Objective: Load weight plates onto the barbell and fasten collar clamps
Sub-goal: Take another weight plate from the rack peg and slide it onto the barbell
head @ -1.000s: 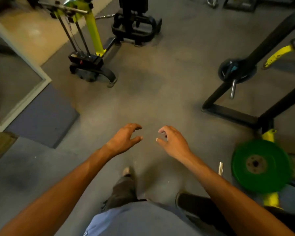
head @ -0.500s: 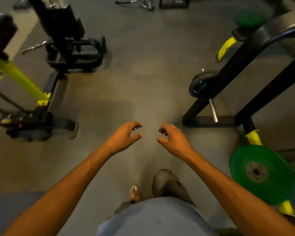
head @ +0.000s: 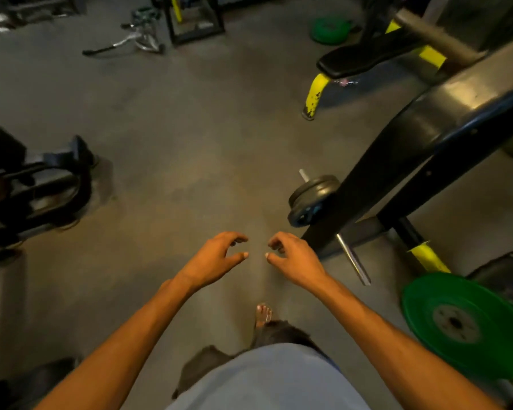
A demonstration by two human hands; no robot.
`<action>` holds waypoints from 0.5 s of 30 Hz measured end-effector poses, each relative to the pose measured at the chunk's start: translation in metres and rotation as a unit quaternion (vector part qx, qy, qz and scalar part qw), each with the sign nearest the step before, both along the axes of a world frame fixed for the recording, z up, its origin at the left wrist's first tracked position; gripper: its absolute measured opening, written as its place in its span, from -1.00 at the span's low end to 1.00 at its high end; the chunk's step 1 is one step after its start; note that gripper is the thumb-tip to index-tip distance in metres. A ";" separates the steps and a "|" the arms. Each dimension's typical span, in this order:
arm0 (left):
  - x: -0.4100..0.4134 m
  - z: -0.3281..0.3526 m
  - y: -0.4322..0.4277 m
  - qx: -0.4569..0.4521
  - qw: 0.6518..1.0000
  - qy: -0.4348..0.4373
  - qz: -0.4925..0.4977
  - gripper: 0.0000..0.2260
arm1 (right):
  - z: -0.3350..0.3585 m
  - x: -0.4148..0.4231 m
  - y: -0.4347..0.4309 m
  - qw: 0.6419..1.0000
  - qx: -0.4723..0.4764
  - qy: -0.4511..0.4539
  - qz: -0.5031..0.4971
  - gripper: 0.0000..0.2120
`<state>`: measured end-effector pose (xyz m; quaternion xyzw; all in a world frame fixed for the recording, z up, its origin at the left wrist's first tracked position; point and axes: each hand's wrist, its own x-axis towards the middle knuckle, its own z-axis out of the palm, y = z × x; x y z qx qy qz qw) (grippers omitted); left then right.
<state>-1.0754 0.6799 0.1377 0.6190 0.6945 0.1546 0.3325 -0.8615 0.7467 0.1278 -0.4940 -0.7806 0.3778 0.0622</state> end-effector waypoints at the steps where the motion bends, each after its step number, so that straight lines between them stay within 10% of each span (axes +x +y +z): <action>1: -0.009 0.000 0.027 0.002 1.000 -0.006 -0.005 -0.64 | 0.002 -0.007 0.023 1.000 -0.001 -0.006 -0.012 -0.71; 15: -0.091 -0.043 0.353 -0.045 0.972 -0.034 -0.228 -0.66 | -0.032 -0.089 0.249 0.965 -0.057 0.008 -0.258 -0.80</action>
